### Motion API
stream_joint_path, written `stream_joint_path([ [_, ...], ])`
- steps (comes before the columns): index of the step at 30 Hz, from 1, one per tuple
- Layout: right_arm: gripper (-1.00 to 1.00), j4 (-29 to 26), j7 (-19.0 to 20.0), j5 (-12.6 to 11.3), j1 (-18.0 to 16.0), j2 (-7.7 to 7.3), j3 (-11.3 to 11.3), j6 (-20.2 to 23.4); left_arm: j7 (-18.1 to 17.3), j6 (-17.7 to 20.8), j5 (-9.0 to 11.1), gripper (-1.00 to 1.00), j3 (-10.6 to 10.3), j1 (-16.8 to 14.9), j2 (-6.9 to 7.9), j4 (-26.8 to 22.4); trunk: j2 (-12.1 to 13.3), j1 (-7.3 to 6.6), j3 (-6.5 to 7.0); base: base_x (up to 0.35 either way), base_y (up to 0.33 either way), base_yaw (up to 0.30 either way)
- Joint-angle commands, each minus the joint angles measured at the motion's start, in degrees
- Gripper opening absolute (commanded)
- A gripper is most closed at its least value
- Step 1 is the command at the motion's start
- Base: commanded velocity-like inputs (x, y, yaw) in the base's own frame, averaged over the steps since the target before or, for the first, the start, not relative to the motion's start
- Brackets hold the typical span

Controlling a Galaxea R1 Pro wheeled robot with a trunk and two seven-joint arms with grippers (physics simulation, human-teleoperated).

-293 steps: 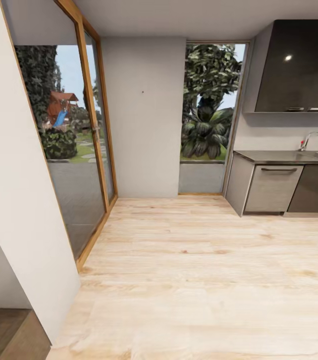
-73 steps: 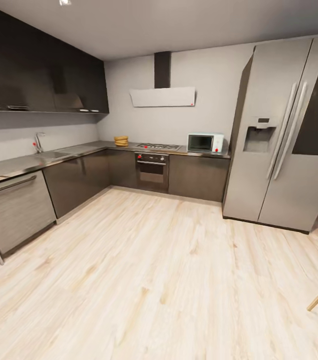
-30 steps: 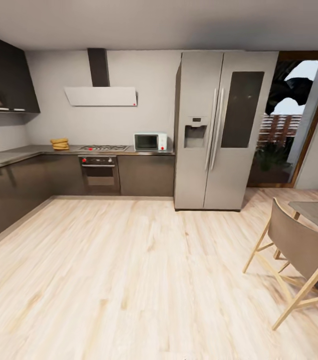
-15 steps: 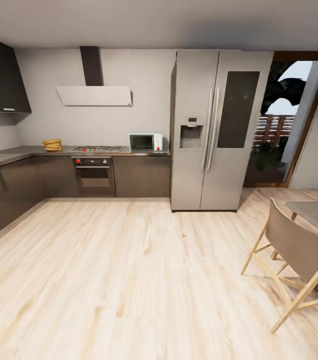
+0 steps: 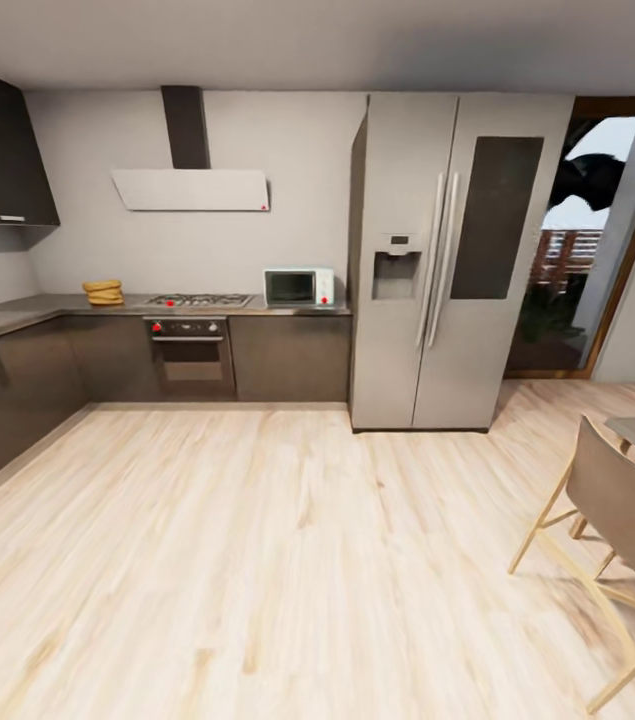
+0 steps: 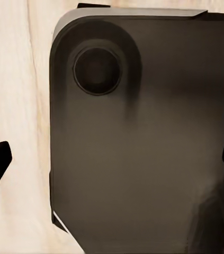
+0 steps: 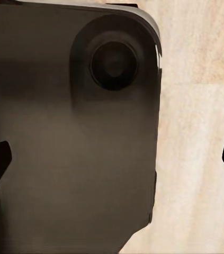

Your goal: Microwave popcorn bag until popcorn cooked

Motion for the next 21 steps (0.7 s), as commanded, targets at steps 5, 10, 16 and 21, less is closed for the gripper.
stream_joint_path([
  [5,1.0,0.0,-0.1,0.0,0.0,0.04,0.0,-0.1,-0.1,0.2,0.5,1.0,0.0,0.0,-0.01,0.0,0.0,0.03,-0.04,0.299,0.217,0.0],
  [10,1.0,0.0,-0.1,-0.1,0.0,0.04,-0.1,-0.1,-0.1,0.2,0.5,1.0,0.0,0.0,-0.01,0.0,0.0,0.03,-0.04,0.299,0.217,0.0],
  [16,1.0,0.0,-0.1,-0.1,0.0,-0.02,-0.1,-0.1,-0.1,0.2,0.6,1.0,0.0,0.0,-0.01,0.0,0.0,0.03,-0.04,0.302,0.183,0.0],
  [21,1.0,0.0,-0.1,-0.2,0.0,-0.05,-0.1,-0.1,-0.1,0.2,0.6,1.0,0.0,0.0,-0.01,0.0,0.0,0.03,-0.04,0.309,0.148,0.0],
])
